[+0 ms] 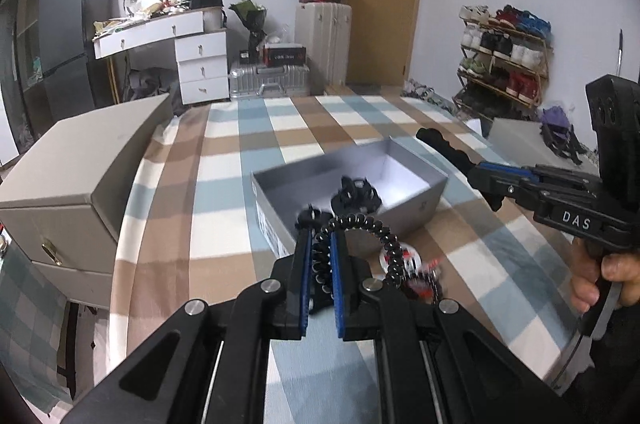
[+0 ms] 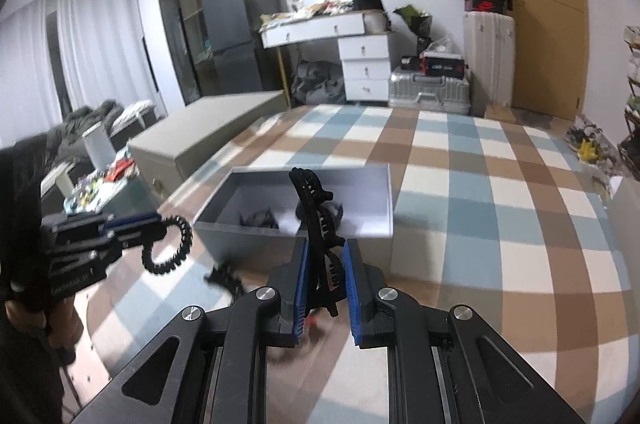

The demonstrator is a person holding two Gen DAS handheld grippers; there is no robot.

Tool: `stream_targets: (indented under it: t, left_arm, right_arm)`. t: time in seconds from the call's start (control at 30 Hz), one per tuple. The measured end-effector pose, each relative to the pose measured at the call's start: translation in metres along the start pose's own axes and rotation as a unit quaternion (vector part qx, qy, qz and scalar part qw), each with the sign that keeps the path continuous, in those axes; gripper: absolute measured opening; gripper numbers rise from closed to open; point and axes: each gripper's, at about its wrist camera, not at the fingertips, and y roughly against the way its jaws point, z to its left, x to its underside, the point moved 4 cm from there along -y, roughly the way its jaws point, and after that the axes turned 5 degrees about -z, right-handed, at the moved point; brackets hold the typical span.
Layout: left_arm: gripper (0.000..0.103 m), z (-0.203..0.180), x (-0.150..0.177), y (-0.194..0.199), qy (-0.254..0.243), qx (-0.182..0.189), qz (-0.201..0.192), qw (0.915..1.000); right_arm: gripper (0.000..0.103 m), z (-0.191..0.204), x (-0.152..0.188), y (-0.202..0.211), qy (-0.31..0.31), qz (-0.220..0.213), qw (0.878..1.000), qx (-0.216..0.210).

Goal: Organize jewelry
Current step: 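Carry the clip and hair tie into the grey box and open both tools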

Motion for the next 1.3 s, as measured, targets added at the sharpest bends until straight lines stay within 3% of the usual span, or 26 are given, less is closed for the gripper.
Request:
stream_targets:
  t: [0.37,1.0,1.3]
  left_arm:
    - [0.005,0.002,-0.021,-0.033,0.015,-0.014,-0.02,0.9996]
    - [0.004,0.007,-0.006,-0.055,0.016,-0.037,0.026,0.9988]
    - [0.005,0.016,-0.008,-0.055,0.008,-0.054,0.025,0.9982]
  right_arm:
    - [0.016,-0.022,-0.012,-0.028,-0.076,-0.006,0.997,-0.018]
    - [0.016,-0.021,-0.003,-0.075,-0.071,0.044,0.996,-0.014]
    - [0.016,-0.008,0.005,-0.067,-0.082,0.076,0.992,-0.058]
